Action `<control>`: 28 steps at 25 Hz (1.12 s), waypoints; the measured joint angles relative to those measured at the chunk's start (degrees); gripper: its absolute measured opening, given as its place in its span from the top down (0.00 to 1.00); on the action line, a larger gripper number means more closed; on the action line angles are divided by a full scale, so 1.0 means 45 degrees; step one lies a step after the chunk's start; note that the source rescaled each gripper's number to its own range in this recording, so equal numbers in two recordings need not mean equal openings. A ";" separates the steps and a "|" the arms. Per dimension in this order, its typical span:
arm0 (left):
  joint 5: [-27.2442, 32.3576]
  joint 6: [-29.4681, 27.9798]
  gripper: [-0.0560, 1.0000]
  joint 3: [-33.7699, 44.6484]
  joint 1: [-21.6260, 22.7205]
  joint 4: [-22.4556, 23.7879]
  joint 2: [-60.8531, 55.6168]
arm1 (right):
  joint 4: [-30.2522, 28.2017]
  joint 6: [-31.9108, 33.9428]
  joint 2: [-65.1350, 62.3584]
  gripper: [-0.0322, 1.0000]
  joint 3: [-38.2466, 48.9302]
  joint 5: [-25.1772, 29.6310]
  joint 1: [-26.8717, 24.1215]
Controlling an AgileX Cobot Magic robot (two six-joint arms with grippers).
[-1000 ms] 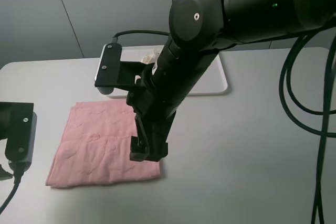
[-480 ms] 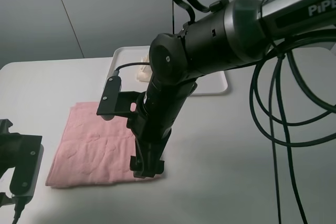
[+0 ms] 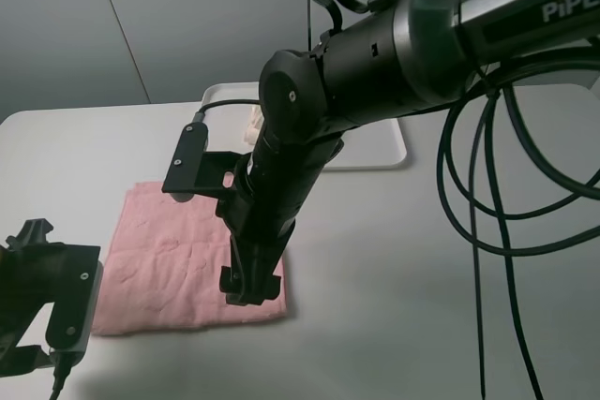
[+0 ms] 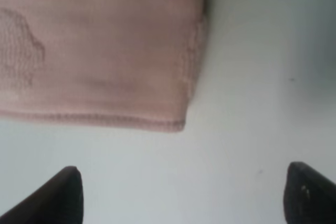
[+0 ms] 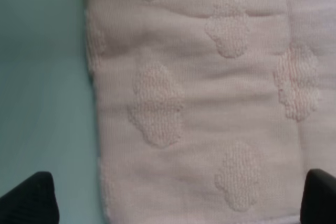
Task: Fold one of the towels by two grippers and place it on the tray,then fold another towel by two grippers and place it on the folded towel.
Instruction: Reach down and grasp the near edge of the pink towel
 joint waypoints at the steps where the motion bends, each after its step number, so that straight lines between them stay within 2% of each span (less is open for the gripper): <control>1: 0.0000 -0.0101 0.02 -0.0024 -0.0080 -0.0036 0.0119 | -0.0011 0.0000 0.0061 0.00 0.0000 0.0000 0.0000; 8: 0.0004 -0.0965 0.02 -0.0625 -0.0171 -0.0366 0.1388 | -0.0431 0.0000 0.0110 0.00 -0.0006 0.0086 0.0000; 15: -0.0105 -0.0965 0.02 -0.0792 -0.0203 -0.0501 0.2419 | -0.1917 0.0623 0.0110 0.00 -0.0028 0.0164 -0.0051; 19: -0.0635 -0.0965 0.02 -0.0792 -0.0203 -0.0501 0.2445 | -0.2002 0.0735 0.0110 0.00 -0.0028 0.0164 -0.0108; 28: -0.0964 -0.0965 0.02 -0.0821 -0.0203 -0.0553 0.3085 | -0.2002 0.0743 0.0110 0.00 -0.0028 0.0114 -0.0108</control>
